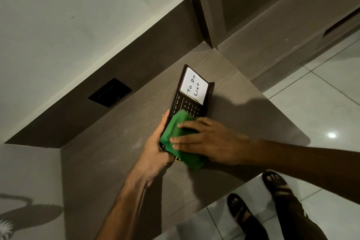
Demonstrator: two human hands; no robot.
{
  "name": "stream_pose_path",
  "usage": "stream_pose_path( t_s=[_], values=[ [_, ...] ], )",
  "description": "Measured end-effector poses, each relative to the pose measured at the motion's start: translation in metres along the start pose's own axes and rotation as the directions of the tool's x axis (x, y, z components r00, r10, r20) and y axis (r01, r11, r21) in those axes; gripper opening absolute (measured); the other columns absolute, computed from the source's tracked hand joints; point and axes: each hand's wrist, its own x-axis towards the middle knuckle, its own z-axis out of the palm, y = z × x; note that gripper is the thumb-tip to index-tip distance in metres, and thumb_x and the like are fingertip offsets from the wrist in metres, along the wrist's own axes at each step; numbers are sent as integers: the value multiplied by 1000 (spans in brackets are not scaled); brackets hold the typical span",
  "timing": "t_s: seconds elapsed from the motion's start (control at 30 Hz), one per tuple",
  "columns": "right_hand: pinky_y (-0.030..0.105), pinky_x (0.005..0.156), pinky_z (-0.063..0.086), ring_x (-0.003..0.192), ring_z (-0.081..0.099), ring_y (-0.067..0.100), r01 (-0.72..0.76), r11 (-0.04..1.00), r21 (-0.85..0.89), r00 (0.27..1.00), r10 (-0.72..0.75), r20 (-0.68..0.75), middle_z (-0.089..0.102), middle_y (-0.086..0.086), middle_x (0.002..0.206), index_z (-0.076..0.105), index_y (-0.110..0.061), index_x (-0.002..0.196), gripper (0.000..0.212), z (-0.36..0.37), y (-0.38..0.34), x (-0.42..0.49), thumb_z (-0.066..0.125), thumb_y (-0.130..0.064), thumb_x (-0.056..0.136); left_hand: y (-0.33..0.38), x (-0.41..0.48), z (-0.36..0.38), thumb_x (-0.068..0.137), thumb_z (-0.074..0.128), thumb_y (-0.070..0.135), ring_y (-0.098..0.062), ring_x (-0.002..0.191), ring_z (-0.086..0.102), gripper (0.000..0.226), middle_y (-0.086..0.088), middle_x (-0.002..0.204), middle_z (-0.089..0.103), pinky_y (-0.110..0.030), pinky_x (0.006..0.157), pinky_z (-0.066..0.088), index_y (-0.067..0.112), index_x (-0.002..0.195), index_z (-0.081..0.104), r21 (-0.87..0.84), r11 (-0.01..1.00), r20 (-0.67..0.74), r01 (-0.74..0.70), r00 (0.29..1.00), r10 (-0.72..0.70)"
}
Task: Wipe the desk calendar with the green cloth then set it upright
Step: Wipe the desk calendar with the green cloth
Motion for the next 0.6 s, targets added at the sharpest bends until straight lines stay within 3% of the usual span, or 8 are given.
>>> stream_pose_path(
  t_s=[0.13, 0.2, 0.27, 0.33, 0.43, 0.5, 0.53, 0.6],
  values=[
    [52, 97, 39, 137, 34, 37, -308, 947, 86, 939, 317, -129, 46, 0, 148, 49, -18, 141, 68, -17, 28, 2, 61, -9, 75, -5, 3, -1, 69, 60, -29, -40, 106, 65, 120, -5, 137, 56, -65, 86, 52, 60, 143, 31, 52, 998, -39, 23, 999, -21],
    [52, 94, 41, 134, 38, 37, -203, 977, 71, 961, 213, -176, 49, 1, 146, 51, -18, 138, 69, -12, 14, 8, 64, -8, 70, -9, 4, 0, 68, 63, -26, -39, 98, 65, 106, -15, 125, 65, -67, 81, 51, 47, 142, 44, 53, 999, -68, 0, 998, 3],
    [51, 97, 41, 134, 35, 33, -19, 999, 47, 991, 25, -129, 48, 2, 146, 49, -19, 138, 75, 0, -7, 14, 75, -17, 68, -13, 3, 0, 66, 70, -17, -35, 102, 70, 76, -14, 114, 73, -59, 83, 58, 26, 128, 61, 48, 998, -69, -37, 997, 40],
    [49, 99, 39, 136, 32, 31, 21, 999, 29, 997, -19, -81, 45, 2, 148, 47, -19, 140, 80, -4, -2, 16, 79, -21, 67, -15, 2, -2, 66, 68, -19, -34, 96, 70, 72, -8, 104, 76, -53, 80, 58, 16, 128, 61, 58, 998, -78, -28, 996, 32],
    [52, 99, 38, 140, 29, 32, -211, 977, 34, 969, 214, -124, 40, 0, 153, 43, -19, 145, 79, -20, 38, 14, 69, -8, 71, -7, 3, -3, 68, 59, -29, -33, 95, 63, 108, -2, 122, 66, -53, 77, 53, 41, 149, 37, 63, 997, -79, 34, 996, -29],
    [52, 103, 34, 144, 20, 30, -368, 928, 63, 917, 374, -141, 33, -3, 156, 37, -21, 148, 77, -22, 50, 14, 61, -7, 76, -1, 4, 0, 70, 58, -28, -31, 101, 65, 118, 0, 133, 59, -51, 77, 54, 55, 148, 28, 65, 998, -29, 16, 999, -14],
    [52, 102, 35, 144, 21, 30, -388, 919, 69, 904, 394, -166, 35, -3, 155, 39, -21, 147, 77, -20, 46, 15, 62, -7, 74, 1, 4, 1, 70, 58, -29, -31, 99, 65, 118, 1, 132, 61, -53, 78, 52, 56, 147, 29, 58, 998, -24, 4, 1000, -3],
    [51, 97, 39, 138, 33, 35, -269, 961, 64, 941, 277, -196, 44, 0, 150, 49, -18, 140, 78, -7, 25, 14, 70, -8, 65, 2, 4, 4, 70, 57, -32, -33, 92, 64, 111, 2, 118, 69, -55, 81, 48, 50, 143, 40, 47, 999, -55, -17, 998, 20]
  ],
)
